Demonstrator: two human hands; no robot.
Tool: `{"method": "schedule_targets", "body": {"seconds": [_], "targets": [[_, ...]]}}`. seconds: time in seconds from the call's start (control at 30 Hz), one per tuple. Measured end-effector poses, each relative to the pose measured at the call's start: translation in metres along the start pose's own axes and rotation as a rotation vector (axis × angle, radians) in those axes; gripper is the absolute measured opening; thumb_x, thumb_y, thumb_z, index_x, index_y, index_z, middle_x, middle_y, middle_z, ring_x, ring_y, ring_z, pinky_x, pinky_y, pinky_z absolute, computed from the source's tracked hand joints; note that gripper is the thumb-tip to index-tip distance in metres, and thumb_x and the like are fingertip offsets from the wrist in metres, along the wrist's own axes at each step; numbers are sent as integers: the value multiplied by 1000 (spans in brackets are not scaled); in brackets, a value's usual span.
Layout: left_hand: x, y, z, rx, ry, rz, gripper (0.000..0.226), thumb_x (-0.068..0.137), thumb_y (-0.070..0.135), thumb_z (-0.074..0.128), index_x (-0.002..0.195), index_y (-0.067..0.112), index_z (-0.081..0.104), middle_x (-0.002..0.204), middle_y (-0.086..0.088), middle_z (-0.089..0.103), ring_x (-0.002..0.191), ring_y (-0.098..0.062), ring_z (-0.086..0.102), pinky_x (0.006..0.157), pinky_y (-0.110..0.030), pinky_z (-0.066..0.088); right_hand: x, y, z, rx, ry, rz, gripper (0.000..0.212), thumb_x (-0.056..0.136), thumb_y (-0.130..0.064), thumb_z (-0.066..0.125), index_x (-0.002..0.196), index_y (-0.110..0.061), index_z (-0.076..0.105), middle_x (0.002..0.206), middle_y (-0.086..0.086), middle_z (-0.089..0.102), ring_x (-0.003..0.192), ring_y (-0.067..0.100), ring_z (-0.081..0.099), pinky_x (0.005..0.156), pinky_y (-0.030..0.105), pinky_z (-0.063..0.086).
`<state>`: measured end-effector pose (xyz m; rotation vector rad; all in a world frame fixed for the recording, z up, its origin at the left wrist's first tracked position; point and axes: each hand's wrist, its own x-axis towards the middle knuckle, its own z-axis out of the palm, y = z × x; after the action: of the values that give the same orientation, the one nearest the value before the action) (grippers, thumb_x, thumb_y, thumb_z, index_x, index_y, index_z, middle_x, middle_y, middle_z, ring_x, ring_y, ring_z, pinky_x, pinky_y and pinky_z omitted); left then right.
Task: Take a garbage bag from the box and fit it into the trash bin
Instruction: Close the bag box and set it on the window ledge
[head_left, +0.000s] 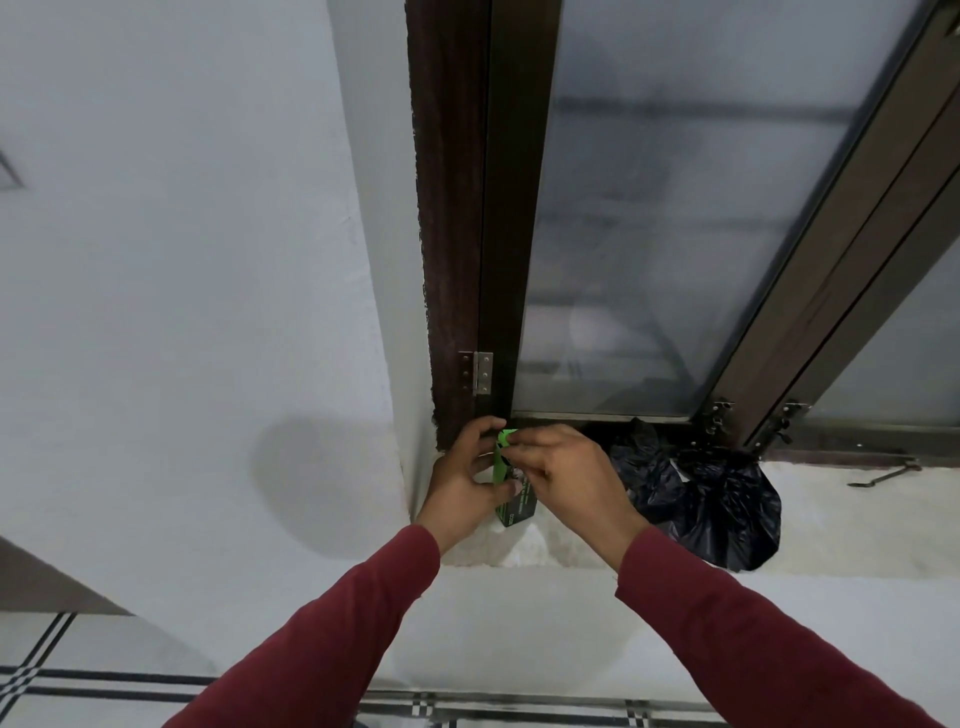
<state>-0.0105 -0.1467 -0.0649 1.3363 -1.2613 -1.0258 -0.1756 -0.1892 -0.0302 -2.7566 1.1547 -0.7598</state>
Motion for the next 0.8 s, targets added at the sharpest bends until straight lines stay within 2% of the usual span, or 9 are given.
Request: {"method": "schedule_targets", "body": {"seconds": [0.27,0.47,0.53,0.63,0.67,0.73,0.8], "targets": [[0,3,0,-17,-29,-30,73,79,-1,83,135,35,52,128,17,63,117,4,60,82,-10,52,0,-1,-3,-36,-67,8,38,80,-4,77,113,-21,80,119,-4,76,103,27,66,78,41,61],[1,3,0,-5,-30,-20,70,80,1,83,133,36,54,128,16,64,117,4,60,81,-9,52,-2,-2,-4,-75,-104,55,38,85,-11,71,121,-24,77,123,-6,74,112,24,62,83,40,59],[2,1,-1,6,-18,-9,64,81,2,83,129,35,57,126,17,65,118,3,61,86,-10,52,-6,-7,-3,-73,-148,64,43,89,-17,64,131,-24,70,130,-7,70,122,22,57,91,43,57],[2,1,-4,47,-12,-8,53,84,6,81,122,37,61,123,21,66,117,3,61,86,-10,51,-16,-15,0,-55,-231,145,55,94,-19,51,149,-27,46,148,-1,57,142,20,42,108,47,43],[3,2,-5,68,-19,-13,51,84,9,81,121,39,61,123,22,66,116,5,61,84,-8,51,-17,-15,0,-32,-243,183,56,95,-18,49,150,-27,41,151,1,53,146,19,38,112,46,39],[3,3,-6,108,-23,-18,49,85,13,82,120,41,62,123,18,67,114,4,61,81,-6,51,-21,-14,1,108,-244,222,51,97,-11,49,145,-27,43,154,2,49,153,19,28,118,46,32],[1,6,-4,119,3,-28,43,85,16,82,118,39,65,120,14,69,112,-2,64,78,-6,52,-27,-14,0,396,-117,307,53,94,-1,52,137,-31,50,154,-2,48,150,16,34,120,41,35]]}}
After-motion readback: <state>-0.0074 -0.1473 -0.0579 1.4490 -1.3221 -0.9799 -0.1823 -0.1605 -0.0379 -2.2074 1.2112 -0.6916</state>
